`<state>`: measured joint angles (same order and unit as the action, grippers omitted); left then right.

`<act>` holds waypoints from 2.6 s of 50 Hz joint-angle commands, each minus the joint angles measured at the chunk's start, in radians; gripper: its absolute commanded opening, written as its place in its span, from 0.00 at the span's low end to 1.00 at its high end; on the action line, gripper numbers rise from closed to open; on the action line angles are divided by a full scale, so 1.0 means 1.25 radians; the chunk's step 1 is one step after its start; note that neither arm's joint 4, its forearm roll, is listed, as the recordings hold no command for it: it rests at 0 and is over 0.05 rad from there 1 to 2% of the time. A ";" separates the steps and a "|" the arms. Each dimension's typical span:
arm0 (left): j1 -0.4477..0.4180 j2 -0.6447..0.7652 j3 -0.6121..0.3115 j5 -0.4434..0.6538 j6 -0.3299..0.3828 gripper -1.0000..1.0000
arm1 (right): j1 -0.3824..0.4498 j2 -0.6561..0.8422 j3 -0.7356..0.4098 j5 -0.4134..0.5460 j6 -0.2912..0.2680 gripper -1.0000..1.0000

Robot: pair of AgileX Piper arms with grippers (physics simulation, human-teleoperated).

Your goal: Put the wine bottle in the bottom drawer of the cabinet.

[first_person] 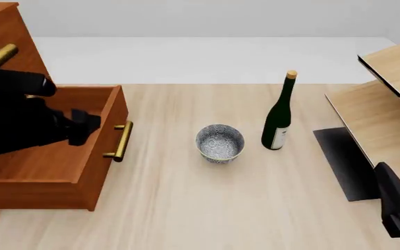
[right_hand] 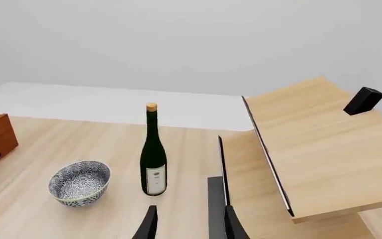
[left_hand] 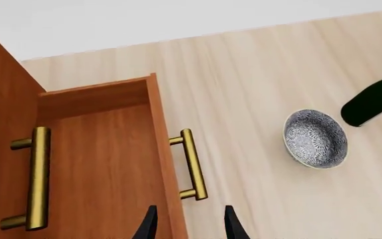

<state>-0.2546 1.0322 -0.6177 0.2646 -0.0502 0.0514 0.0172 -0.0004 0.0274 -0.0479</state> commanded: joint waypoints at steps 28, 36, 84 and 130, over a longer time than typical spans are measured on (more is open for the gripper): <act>0.032 0.092 0.075 -0.123 0.003 1.00 | 0.003 0.000 0.000 0.006 -0.005 1.00; 0.033 0.101 0.087 -0.141 -0.004 1.00 | 0.004 -0.004 0.000 0.011 -0.005 1.00; 0.013 0.188 0.129 -0.239 -0.019 1.00 | 0.009 -0.010 0.000 0.026 -0.013 1.00; -0.061 0.208 0.155 -0.280 -0.042 1.00 | 0.014 0.011 0.000 0.013 -0.015 1.00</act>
<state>-0.2967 1.3074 -0.4269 -0.0931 -0.0948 0.0667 0.0351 -0.0007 0.0385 -0.0655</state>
